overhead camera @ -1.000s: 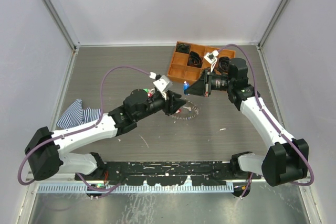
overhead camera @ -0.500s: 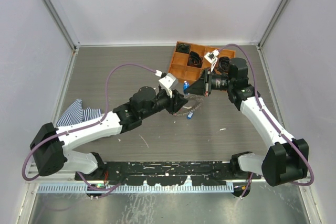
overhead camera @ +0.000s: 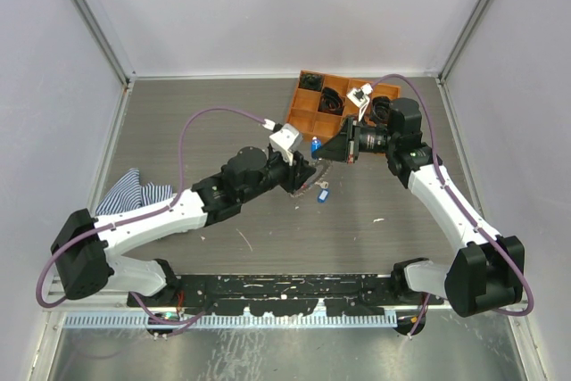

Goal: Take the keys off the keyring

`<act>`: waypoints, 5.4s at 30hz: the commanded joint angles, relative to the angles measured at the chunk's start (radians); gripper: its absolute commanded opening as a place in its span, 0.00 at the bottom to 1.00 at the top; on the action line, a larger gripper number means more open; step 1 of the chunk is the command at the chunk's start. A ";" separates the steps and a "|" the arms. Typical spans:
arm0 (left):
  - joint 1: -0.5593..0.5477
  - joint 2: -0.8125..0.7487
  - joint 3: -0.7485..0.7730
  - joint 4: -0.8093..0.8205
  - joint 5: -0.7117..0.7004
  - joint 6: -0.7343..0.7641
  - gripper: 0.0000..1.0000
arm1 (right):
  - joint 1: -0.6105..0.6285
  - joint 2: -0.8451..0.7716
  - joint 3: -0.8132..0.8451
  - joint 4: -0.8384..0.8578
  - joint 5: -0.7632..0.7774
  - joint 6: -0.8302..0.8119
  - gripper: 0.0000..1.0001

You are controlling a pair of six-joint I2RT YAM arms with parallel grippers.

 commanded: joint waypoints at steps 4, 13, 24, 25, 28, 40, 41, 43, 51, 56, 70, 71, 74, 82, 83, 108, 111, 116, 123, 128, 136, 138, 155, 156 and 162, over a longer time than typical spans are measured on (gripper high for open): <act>-0.004 -0.043 0.027 -0.010 -0.042 0.029 0.30 | 0.003 -0.030 0.040 0.064 -0.011 0.018 0.01; -0.005 -0.074 0.025 0.000 -0.027 0.037 0.32 | 0.004 -0.030 0.038 0.071 -0.012 0.028 0.01; -0.005 -0.025 0.050 0.022 -0.010 0.046 0.32 | 0.003 -0.031 0.030 0.085 -0.012 0.045 0.01; -0.004 -0.022 0.052 0.023 -0.010 0.045 0.32 | 0.002 -0.031 0.030 0.086 -0.012 0.045 0.01; -0.004 -0.021 0.055 0.026 -0.008 0.040 0.32 | 0.003 -0.033 0.029 0.087 -0.011 0.044 0.01; -0.008 -0.091 0.022 0.017 -0.009 0.052 0.35 | 0.004 -0.028 0.027 0.090 -0.006 0.051 0.01; -0.008 -0.101 0.016 0.018 -0.006 0.055 0.35 | 0.003 -0.028 0.028 0.091 -0.006 0.052 0.01; -0.008 -0.117 0.001 0.028 0.005 0.060 0.36 | 0.003 -0.027 0.027 0.093 -0.005 0.054 0.01; -0.014 -0.113 0.001 0.055 0.039 0.047 0.36 | 0.002 -0.026 0.028 0.095 -0.002 0.057 0.01; -0.044 -0.063 0.036 0.048 -0.004 0.035 0.36 | 0.003 -0.025 0.027 0.095 0.000 0.059 0.01; -0.068 0.022 0.088 0.016 -0.194 0.003 0.32 | 0.002 -0.028 0.026 0.096 -0.001 0.058 0.01; -0.068 0.021 0.088 0.017 -0.196 0.001 0.31 | 0.002 -0.027 0.027 0.096 -0.001 0.058 0.01; -0.069 0.017 0.088 0.016 -0.196 0.002 0.31 | 0.004 -0.025 0.026 0.096 -0.001 0.059 0.01; -0.068 0.012 0.085 0.011 -0.198 0.011 0.29 | 0.002 -0.027 0.028 0.096 0.000 0.060 0.01; -0.069 0.013 0.085 0.012 -0.199 0.012 0.27 | 0.002 -0.027 0.027 0.097 -0.001 0.060 0.01; -0.050 -0.093 -0.069 0.208 -0.108 0.102 0.00 | -0.037 -0.043 0.025 -0.029 0.068 -0.097 0.01; -0.046 -0.092 -0.080 0.240 -0.089 0.097 0.00 | -0.035 -0.041 0.012 -0.026 0.070 -0.107 0.01; -0.046 -0.090 -0.091 0.270 -0.082 0.092 0.00 | -0.025 -0.040 -0.010 -0.006 0.063 -0.122 0.01; -0.045 -0.078 -0.110 0.286 -0.086 0.088 0.00 | -0.018 -0.037 -0.004 0.036 0.027 -0.083 0.01; -0.042 -0.061 -0.142 0.306 -0.083 0.089 0.00 | -0.019 -0.043 0.035 0.056 -0.017 -0.041 0.01; -0.037 -0.015 -0.132 0.323 -0.086 0.083 0.00 | -0.012 -0.045 0.028 0.080 -0.042 -0.024 0.01; -0.035 -0.009 -0.128 0.319 -0.085 0.078 0.02 | -0.010 -0.046 0.028 0.080 -0.046 -0.026 0.01; -0.020 -0.129 -0.178 0.300 0.048 0.144 0.43 | -0.005 -0.049 0.031 0.053 -0.037 -0.053 0.01; -0.020 -0.136 -0.178 0.292 0.054 0.154 0.44 | -0.004 -0.049 0.031 0.052 -0.036 -0.053 0.01; -0.011 -0.138 -0.143 0.235 0.099 0.187 0.46 | -0.002 -0.048 0.031 0.052 -0.035 -0.050 0.01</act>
